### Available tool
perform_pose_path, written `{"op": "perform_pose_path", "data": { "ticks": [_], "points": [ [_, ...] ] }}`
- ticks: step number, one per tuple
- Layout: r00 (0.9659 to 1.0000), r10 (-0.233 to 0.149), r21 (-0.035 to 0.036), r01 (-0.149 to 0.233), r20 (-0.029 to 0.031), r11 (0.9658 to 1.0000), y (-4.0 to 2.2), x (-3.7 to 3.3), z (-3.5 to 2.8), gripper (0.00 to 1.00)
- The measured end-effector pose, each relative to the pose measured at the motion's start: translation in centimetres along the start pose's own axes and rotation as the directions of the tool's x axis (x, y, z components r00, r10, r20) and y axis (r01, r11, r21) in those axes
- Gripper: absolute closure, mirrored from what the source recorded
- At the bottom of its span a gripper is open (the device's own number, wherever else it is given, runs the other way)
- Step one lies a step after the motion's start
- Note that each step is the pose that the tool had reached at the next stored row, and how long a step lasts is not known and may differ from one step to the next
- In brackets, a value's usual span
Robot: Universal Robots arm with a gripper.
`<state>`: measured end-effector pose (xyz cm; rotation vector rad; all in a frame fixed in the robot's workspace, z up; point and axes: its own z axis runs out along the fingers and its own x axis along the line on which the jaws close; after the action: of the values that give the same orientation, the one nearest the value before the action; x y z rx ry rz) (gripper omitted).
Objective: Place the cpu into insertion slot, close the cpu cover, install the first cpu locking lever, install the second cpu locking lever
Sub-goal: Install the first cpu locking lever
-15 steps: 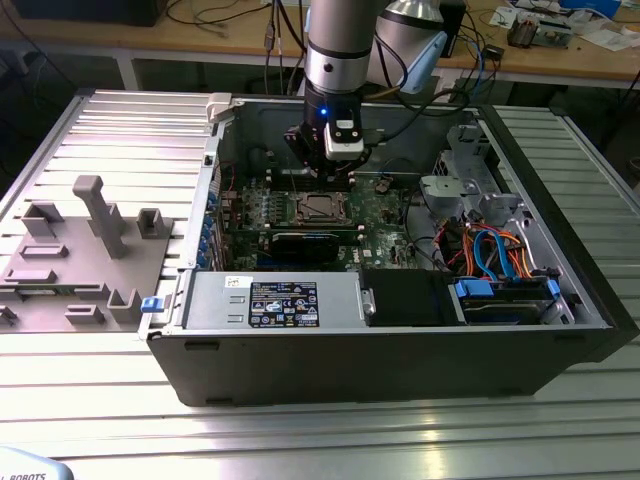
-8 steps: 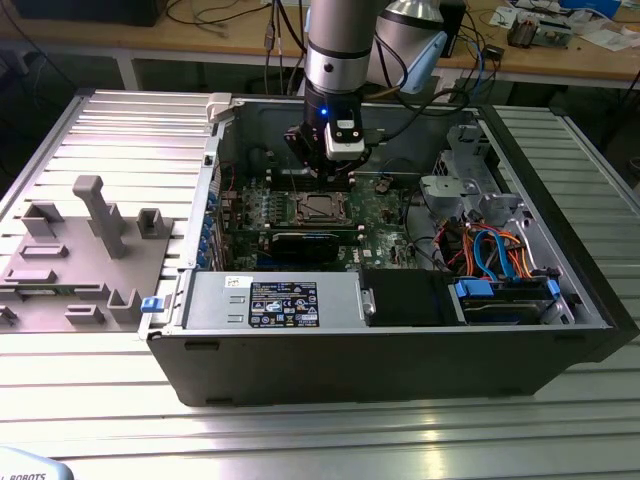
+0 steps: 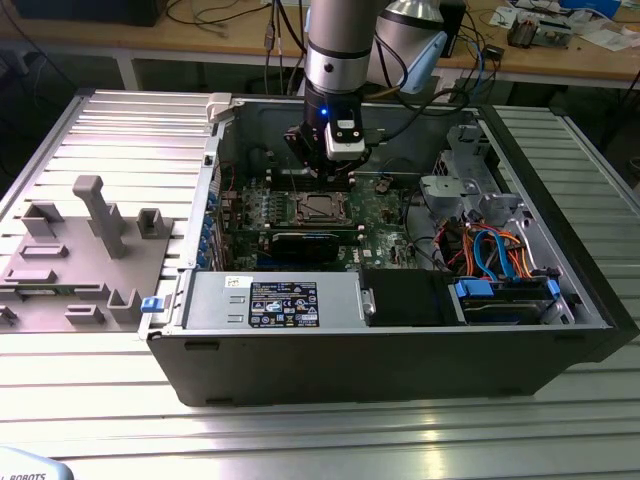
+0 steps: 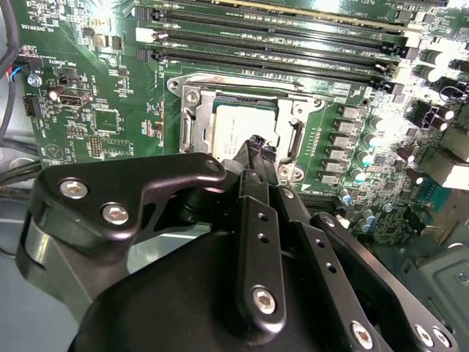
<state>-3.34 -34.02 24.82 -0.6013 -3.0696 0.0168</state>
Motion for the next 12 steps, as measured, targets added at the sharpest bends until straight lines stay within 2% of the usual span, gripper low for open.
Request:
{"op": "perform_pose_path", "data": {
  "ticks": [12],
  "points": [
    [1.0, -0.01, 0.0001, 0.01, 0.0001, 1.0, 0.0, 0.0, 0.0, 0.89]
  ]
}}
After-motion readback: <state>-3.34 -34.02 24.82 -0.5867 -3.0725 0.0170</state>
